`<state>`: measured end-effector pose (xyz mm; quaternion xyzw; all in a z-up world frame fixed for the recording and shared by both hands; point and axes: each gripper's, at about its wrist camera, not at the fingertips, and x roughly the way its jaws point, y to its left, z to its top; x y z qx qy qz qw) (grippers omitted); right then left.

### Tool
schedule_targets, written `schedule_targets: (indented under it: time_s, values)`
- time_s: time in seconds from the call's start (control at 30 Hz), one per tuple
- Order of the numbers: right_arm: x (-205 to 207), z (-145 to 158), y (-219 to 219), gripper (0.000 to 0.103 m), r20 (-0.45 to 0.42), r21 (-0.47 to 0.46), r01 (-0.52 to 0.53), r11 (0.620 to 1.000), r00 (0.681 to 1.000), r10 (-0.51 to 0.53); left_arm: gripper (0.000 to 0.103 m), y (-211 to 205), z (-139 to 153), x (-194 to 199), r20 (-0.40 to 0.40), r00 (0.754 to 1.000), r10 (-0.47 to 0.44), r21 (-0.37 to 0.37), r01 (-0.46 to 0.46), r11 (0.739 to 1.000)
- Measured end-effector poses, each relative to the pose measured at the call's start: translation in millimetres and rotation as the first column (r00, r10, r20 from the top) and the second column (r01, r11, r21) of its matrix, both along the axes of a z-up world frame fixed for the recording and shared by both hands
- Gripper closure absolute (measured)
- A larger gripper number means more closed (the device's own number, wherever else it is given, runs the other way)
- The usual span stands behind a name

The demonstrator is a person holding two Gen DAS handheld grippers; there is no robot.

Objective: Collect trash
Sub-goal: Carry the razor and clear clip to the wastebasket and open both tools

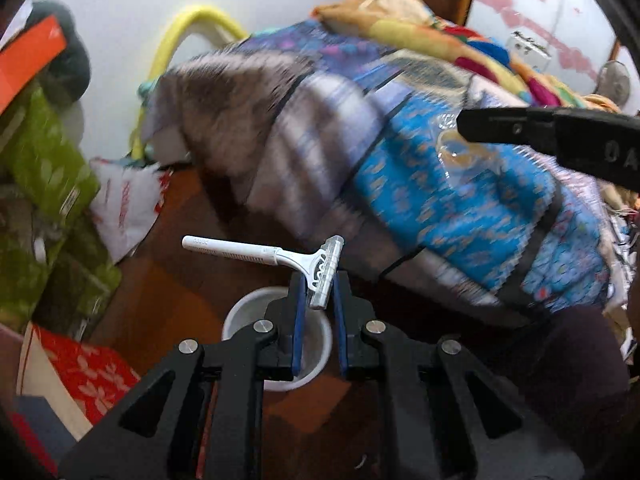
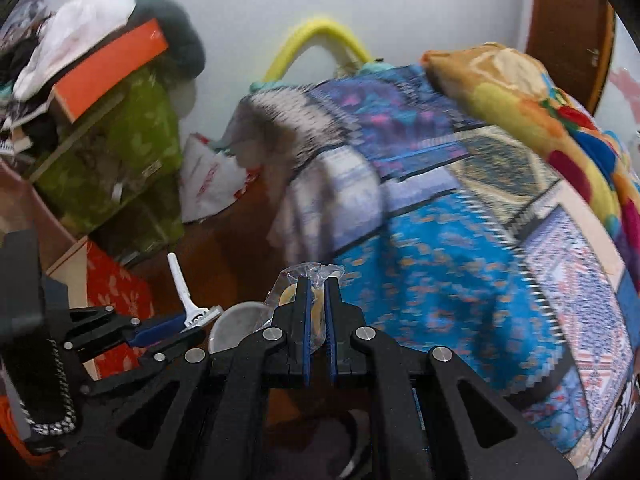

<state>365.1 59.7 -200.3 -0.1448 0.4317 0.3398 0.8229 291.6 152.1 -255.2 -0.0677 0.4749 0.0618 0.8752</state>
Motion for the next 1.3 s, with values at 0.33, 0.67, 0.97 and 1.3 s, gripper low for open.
schedule_targets:
  time_s: [0.33,0.67,0.97,1.3]
  values:
    - [-8,-73,71,0.097,-0.167,-0.082,-0.107,0.991,0.982,0.092,0.09,43,-87,-16,-0.195,0.979,0.066,-0.06,-0.079,0.995]
    - [1,-144,110,0.097,-0.317,-0.196,-0.162,0.967,0.944,0.094,0.09,59,-147,-13,-0.328,0.941,0.076,-0.081,-0.108,0.991]
    - [8,-152,112,0.067,-0.416,-0.169,-0.189,0.967,0.903,0.104,0.076,77,-157,-4,-0.361,0.926,0.115,-0.153,-0.18,0.972]
    - [-17,-95,79,0.066,-0.266,-0.148,-0.189,0.971,0.953,0.144,0.076,61,-85,-26,-0.253,0.958,0.135,-0.057,-0.154,0.986]
